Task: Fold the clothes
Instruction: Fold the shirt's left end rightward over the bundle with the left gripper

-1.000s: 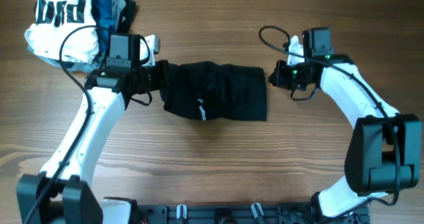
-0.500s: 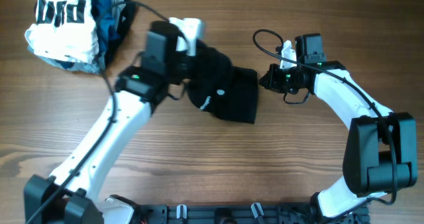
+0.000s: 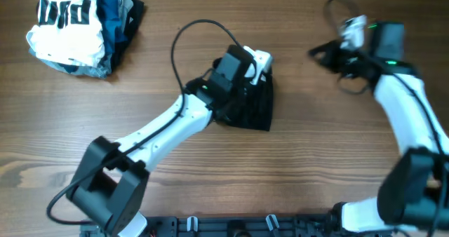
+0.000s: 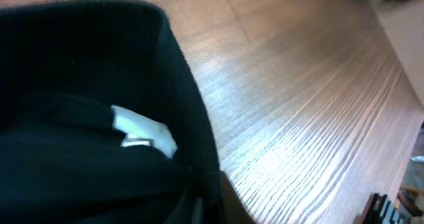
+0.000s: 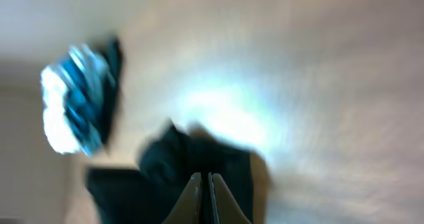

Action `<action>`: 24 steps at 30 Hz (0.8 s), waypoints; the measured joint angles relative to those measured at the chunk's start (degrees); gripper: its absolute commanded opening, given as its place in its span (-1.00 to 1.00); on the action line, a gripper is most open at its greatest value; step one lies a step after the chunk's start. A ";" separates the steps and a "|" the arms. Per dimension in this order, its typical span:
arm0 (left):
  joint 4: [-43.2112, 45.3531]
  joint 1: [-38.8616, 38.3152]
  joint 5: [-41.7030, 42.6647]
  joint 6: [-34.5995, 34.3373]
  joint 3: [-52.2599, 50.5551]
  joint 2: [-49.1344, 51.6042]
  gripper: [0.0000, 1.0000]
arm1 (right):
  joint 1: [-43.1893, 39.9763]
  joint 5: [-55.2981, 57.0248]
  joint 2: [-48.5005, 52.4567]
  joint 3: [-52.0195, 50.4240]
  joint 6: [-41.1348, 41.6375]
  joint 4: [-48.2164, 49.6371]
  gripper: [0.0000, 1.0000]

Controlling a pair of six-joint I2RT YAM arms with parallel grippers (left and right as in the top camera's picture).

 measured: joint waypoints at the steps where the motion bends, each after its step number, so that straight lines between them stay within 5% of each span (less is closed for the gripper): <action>1: 0.74 -0.74 0.00 0.17 0.00 0.68 0.21 | -1.86 -0.68 -1.75 0.70 0.31 0.44 -0.91; 3: 1.95 -1.92 0.00 0.07 0.00 1.62 0.93 | -4.31 -1.75 -4.00 1.36 0.70 1.01 -0.91; 4: 2.47 -2.43 0.02 -0.04 0.00 1.99 1.00 | -5.95 -2.38 -5.20 1.64 0.90 1.29 -0.91; 13: 4.52 -3.67 0.00 -0.07 0.20 2.64 1.00 | -11.85 -5.73 -6.45 1.77 1.38 1.44 -0.89; 24: -1.38 -1.55 0.00 -0.13 16.31 0.39 1.00 | -11.61 -6.45 -6.45 1.77 0.87 1.81 -0.45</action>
